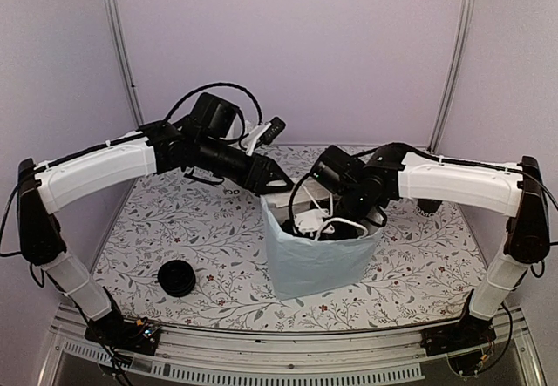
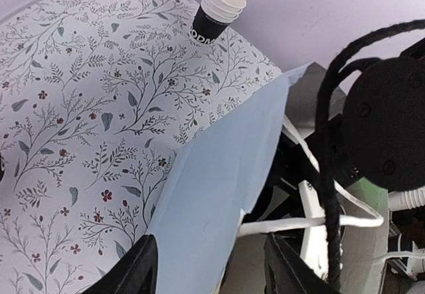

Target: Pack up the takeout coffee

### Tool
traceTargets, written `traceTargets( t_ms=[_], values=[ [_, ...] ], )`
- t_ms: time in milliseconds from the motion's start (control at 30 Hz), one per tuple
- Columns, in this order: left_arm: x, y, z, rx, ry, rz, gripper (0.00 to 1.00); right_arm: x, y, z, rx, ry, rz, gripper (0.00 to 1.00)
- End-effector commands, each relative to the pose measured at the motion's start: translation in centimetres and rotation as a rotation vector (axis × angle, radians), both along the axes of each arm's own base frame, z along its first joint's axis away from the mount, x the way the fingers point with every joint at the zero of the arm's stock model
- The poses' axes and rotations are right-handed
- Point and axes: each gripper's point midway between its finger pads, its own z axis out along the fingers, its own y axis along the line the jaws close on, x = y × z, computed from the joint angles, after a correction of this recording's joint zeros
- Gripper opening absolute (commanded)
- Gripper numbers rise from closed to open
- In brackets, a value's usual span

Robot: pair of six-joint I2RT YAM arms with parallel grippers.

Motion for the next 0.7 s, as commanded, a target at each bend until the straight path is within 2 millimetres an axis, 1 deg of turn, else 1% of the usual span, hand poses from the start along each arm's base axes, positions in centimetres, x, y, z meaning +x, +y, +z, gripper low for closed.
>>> traceTargets(
  t_ms=[0,100,300,500,600,667],
  values=[
    [-0.5,-1.0,1.1,-0.009,-0.010,-0.018,0.57,-1.2,0.5,2.3,0.041,0.015,0.004,0.99],
    [-0.9,-1.4,0.8,0.000,-0.007,-0.029,0.56,-1.4,0.9,3.7,0.068,0.009,0.007,0.99],
    [-1.4,-2.3,0.1,0.026,0.000,-0.049,0.52,-1.7,2.0,7.3,0.147,-0.010,0.014,0.99],
    [-1.6,-2.5,0.8,0.025,-0.015,-0.052,0.51,-1.8,2.4,9.3,0.185,-0.029,0.028,0.99],
    [-1.6,-2.3,1.9,0.011,-0.039,-0.048,0.56,-1.9,2.3,9.8,0.192,-0.037,0.037,0.99],
    [-1.6,-2.0,3.7,-0.019,-0.082,-0.042,0.60,-1.8,2.4,10.5,0.204,-0.048,0.043,0.99]
  ],
)
